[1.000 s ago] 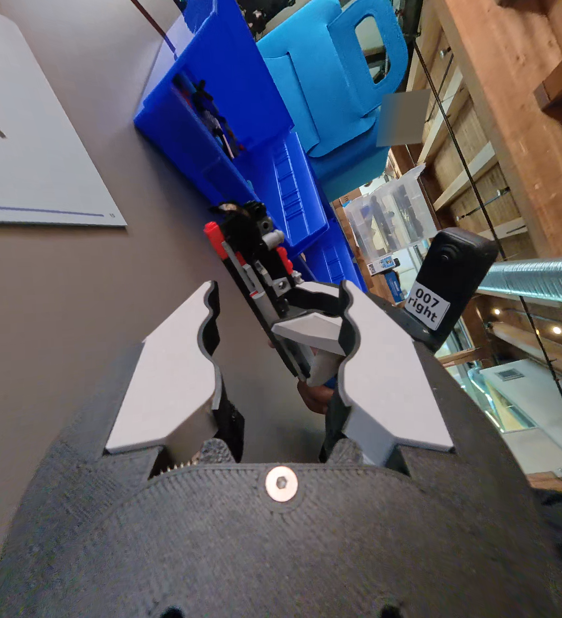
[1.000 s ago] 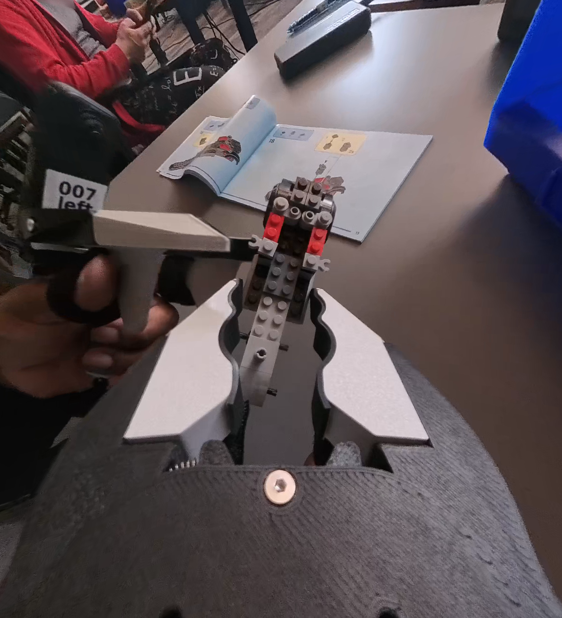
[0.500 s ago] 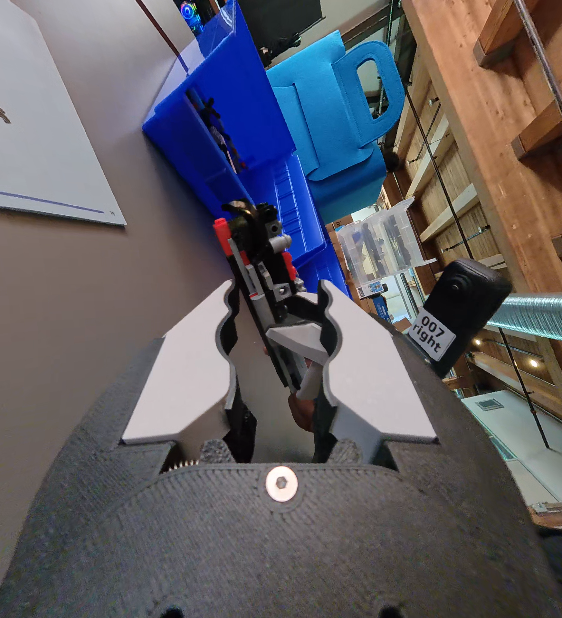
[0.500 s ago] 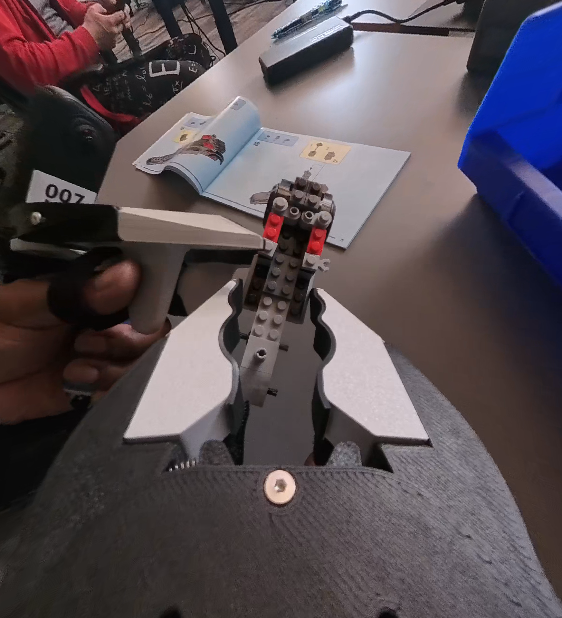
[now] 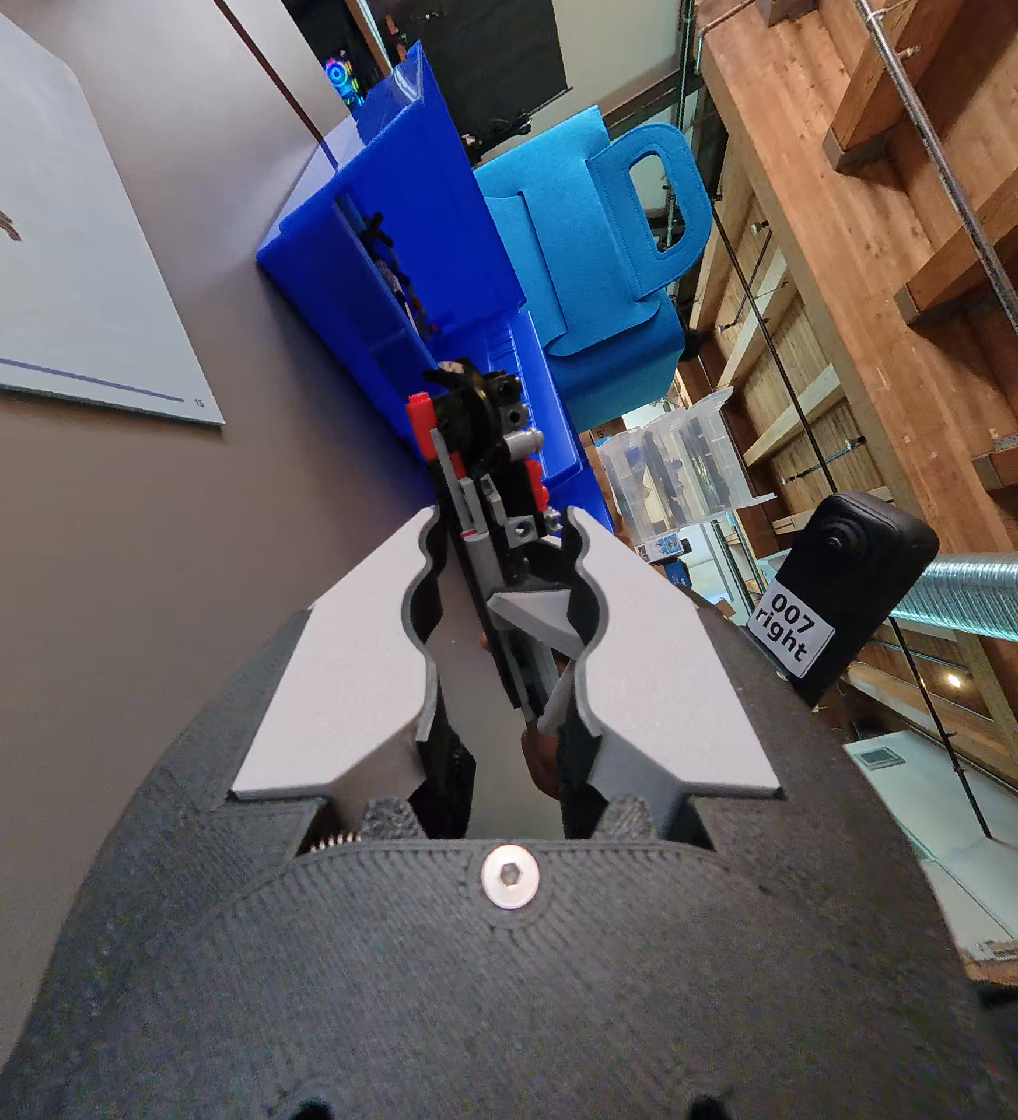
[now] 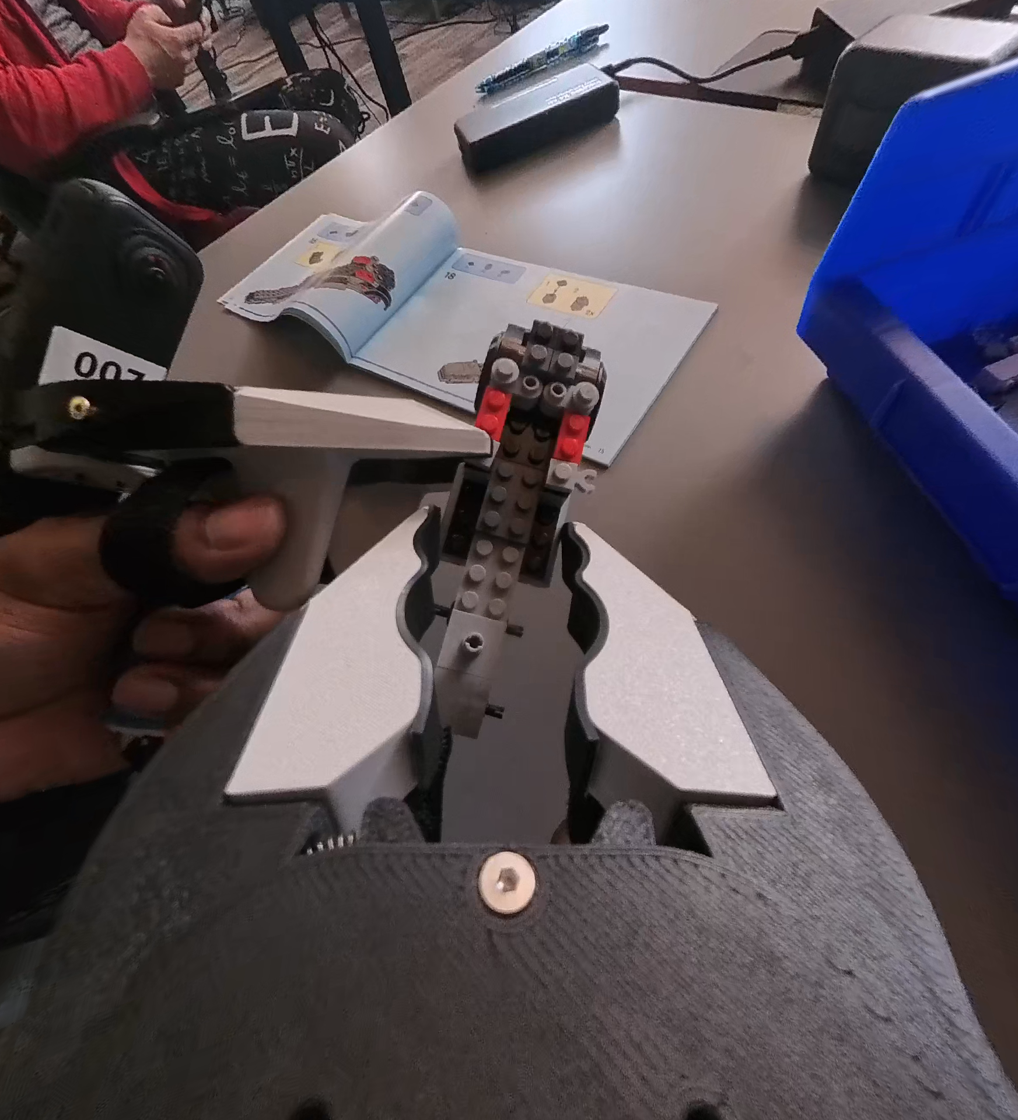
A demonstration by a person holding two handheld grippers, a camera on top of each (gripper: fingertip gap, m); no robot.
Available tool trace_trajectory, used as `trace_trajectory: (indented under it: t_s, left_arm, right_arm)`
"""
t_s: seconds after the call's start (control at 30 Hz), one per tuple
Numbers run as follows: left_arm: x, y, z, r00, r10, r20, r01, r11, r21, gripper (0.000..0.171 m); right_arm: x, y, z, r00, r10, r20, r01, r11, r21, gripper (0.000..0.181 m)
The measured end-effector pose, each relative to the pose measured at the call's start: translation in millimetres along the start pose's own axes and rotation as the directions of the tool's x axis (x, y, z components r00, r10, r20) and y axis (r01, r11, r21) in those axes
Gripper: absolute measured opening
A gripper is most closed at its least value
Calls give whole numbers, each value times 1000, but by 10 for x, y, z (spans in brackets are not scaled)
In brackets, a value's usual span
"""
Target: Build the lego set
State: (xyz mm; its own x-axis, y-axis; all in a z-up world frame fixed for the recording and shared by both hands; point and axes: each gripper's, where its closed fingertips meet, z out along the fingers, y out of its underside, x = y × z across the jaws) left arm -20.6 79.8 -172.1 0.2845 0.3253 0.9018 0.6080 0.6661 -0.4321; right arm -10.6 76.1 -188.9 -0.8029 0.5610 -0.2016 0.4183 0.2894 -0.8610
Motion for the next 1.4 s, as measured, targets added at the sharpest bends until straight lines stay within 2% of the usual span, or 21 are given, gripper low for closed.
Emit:
trace_trajectory:
  t_s: [0.4, 0.9, 1.03, 1.4]
  left_arm:
    - [110, -59, -10, 998, 14, -63, -10, 997, 70, 36]
    - [235, -92, 6, 991, 33, -130, -22, 996, 87, 35]
    - [312, -91, 19, 980, -5, -199, 20, 997, 74, 35]
    - [365, -97, 26, 964, -86, -251, 100, 994, 44, 34]
  right_arm:
    - [-9, -114, -51, 1000, -7, -16, 7, 999, 46, 39]
    - [-6, -211, -108, 999, 33, 8, -34, 995, 93, 39]
    - [-12, -249, -141, 997, 69, 43, -74, 991, 114, 40]
    - [-28, -300, -203, 978, 165, 130, -183, 973, 140, 41]
